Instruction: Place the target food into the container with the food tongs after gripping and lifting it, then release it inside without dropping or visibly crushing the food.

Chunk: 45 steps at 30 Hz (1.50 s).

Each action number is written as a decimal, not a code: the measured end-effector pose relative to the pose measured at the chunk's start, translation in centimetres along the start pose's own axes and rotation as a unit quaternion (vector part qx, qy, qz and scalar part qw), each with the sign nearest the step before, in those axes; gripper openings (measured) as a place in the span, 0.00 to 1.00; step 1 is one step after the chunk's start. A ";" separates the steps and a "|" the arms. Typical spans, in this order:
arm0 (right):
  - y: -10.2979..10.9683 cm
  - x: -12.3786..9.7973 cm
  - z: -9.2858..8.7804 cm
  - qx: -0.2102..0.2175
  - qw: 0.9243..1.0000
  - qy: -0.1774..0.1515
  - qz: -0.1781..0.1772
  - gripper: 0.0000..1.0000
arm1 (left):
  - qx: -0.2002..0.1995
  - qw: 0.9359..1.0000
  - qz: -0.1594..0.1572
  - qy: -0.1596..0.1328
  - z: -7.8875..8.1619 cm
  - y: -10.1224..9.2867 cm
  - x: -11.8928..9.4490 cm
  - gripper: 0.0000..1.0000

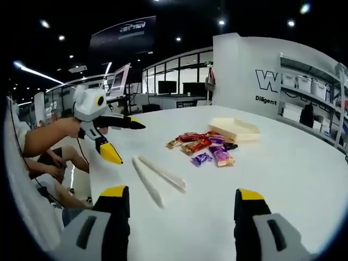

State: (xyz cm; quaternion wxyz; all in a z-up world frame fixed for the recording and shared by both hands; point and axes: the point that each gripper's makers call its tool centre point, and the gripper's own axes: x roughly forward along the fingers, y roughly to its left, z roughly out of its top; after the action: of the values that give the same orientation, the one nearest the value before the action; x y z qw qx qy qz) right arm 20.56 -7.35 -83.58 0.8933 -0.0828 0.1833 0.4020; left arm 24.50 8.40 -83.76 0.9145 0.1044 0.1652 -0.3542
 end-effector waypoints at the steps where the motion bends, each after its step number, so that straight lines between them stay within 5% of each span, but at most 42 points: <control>1: 0.6 0.2 -0.3 -0.003 1.000 0.005 0.017 0.70 | 0.000 1.000 -0.001 -0.001 -0.1 -0.1 0.0 0.96; 8: 2.7 1.1 -0.8 -0.024 0.997 0.000 0.074 0.50 | -0.006 1.000 -0.017 -0.007 -0.1 -0.6 0.0 0.92; 20: 3.5 2.2 -0.8 -0.041 0.994 -0.001 0.098 0.31 | 0.000 1.000 -0.022 -0.005 -0.2 -0.7 -0.3 0.88; 28: 3.9 3.4 -1.4 -0.074 0.990 0.011 0.118 0.23 | 0.001 0.999 -0.032 -0.016 0.2 -1.0 -0.2 0.84; 45: 4.0 4.1 -1.2 -0.049 0.987 0.006 0.153 0.08 | 0.003 0.999 -0.033 -0.014 0.1 -1.2 -0.5 0.83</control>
State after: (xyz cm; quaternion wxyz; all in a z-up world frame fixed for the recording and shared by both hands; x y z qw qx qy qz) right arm 19.74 -2.23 -86.35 0.8151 -0.0995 0.1792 0.5419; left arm 23.42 7.80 -83.58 0.9042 0.0969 0.1544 -0.3863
